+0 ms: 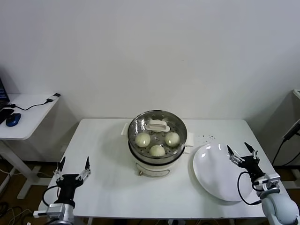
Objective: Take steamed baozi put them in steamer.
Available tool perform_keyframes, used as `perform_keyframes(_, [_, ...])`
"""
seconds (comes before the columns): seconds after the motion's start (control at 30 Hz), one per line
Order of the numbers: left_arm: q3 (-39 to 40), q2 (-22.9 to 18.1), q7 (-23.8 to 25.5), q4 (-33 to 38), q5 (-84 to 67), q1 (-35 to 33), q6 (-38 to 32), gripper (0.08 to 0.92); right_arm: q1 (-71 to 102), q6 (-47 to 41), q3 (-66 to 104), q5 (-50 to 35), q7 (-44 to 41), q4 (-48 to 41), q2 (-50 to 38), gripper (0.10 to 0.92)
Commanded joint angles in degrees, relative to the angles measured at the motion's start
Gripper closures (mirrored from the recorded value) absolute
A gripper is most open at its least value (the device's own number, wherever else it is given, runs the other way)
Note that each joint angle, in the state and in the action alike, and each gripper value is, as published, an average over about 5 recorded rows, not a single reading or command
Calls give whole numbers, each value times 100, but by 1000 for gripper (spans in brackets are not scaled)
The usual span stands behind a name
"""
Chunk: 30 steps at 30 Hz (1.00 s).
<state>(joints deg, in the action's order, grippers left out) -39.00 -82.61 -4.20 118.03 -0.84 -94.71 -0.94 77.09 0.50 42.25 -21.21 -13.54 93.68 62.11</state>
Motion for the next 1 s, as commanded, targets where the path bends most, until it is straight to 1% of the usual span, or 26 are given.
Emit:
perform_keyframes(0.03, [-65, -16, 30, 12, -30, -45, -73, 177, 24, -9, 3, -56, -27, 15, 9, 203])
perform_keyframes(1.0, [0, 1, 145, 26, 36, -68, -97, 177, 102, 43, 136, 72, -109, 34, 76, 203])
